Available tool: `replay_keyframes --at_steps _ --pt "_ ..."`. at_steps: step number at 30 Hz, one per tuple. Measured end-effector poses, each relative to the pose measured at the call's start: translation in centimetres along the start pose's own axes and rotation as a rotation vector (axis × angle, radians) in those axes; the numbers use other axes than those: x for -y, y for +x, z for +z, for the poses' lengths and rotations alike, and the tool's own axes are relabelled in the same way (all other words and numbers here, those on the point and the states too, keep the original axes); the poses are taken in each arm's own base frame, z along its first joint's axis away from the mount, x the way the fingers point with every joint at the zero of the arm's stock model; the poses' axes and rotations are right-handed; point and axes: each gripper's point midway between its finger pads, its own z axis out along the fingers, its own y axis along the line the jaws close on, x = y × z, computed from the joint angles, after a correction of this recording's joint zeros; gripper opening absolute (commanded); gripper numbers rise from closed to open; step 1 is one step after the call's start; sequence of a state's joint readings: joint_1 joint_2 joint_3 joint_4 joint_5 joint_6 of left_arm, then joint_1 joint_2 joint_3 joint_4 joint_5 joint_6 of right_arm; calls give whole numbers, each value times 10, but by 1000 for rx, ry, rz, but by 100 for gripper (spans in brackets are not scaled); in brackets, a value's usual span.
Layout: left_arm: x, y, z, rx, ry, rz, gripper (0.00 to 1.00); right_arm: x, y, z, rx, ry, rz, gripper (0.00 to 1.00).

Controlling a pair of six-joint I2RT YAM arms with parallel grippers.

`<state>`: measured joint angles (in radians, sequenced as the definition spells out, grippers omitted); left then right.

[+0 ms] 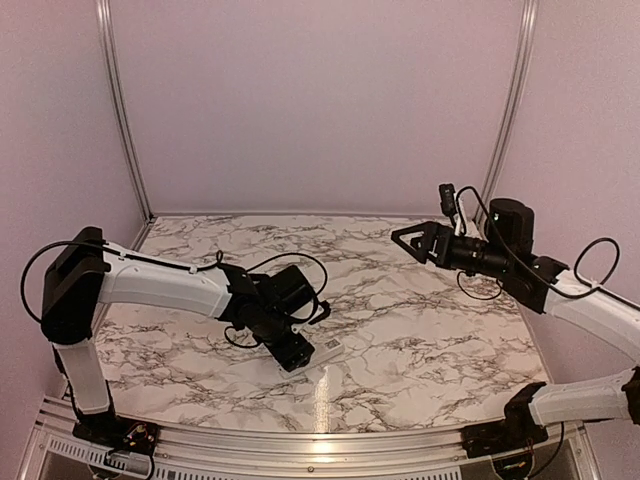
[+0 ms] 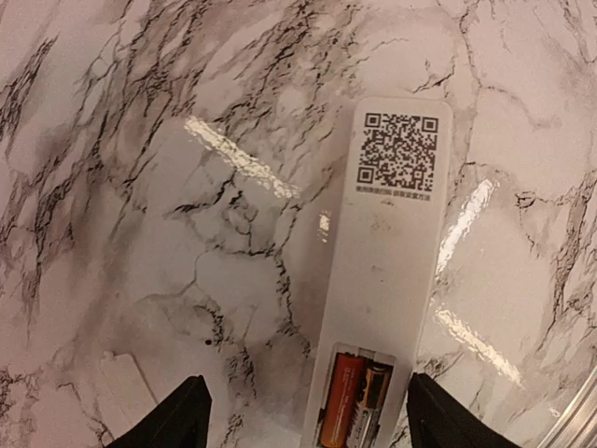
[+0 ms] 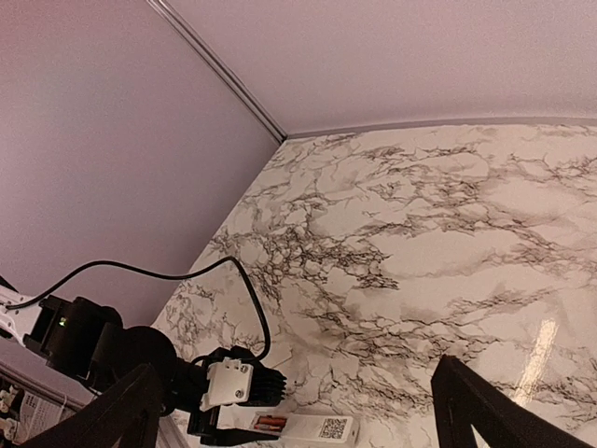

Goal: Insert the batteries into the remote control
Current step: Place the remote control without the battery cover at the center of the board, then pick up the battery cover from the center of the board.

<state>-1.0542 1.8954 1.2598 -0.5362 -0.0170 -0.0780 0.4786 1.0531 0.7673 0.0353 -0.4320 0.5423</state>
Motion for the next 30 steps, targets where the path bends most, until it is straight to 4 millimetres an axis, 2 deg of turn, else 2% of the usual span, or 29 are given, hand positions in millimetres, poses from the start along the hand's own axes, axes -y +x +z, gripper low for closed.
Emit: replay_keyframes --at_steps 6,8,10,13,17,24,30 --pt "-61 8 -48 118 -85 -233 73 -36 -25 18 -15 -96 71 99" --pt "-79 16 -52 127 -119 -297 71 -54 -29 25 -33 -138 84 99" --pt "-89 28 -48 107 -140 -345 68 -73 -33 31 -48 -177 94 99" --pt "-91 44 -40 66 -150 -371 64 -100 -43 34 -56 -241 110 99" --pt "-91 50 -35 47 -151 -391 60 -121 -52 33 -58 -295 140 99" --pt "-90 63 -25 4 -157 -408 54 -130 -55 30 -74 -327 174 99" --pt "-89 72 -17 -33 -155 -416 47 -141 -67 26 -64 -340 156 99"
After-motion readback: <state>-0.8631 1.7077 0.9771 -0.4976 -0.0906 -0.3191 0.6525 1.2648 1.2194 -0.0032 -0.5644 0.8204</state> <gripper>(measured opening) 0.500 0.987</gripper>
